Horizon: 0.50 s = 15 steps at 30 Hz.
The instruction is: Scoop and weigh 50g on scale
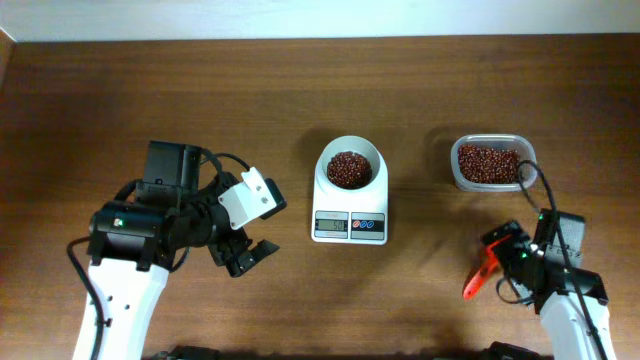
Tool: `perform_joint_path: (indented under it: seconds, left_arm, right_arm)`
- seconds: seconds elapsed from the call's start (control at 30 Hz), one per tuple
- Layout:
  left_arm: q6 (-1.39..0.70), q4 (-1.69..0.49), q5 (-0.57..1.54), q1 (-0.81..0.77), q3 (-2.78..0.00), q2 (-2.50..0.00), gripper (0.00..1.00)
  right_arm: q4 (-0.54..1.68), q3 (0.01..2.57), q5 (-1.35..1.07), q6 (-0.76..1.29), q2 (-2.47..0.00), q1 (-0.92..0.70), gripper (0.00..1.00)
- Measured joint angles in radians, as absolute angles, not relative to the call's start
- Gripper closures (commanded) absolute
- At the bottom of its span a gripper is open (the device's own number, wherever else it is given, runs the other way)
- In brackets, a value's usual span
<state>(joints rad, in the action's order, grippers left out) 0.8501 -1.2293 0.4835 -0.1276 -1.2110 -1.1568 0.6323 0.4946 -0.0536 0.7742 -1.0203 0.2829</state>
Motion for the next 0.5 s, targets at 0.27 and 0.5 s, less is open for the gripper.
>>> perform_joint_path:
  seconds: [0.27,0.5]
  left_arm:
    - [0.850,-1.229,0.484,-0.128,-1.211,-1.157,0.01]
    - [0.850,-1.229,0.484,-0.128,-1.211,-1.157,0.01]
  right_arm:
    - [0.543,0.498,-0.106,0.759,-1.020,0.283,0.01]
    - [0.463,0.498,-0.128,0.760,-1.020,0.283,0.01]
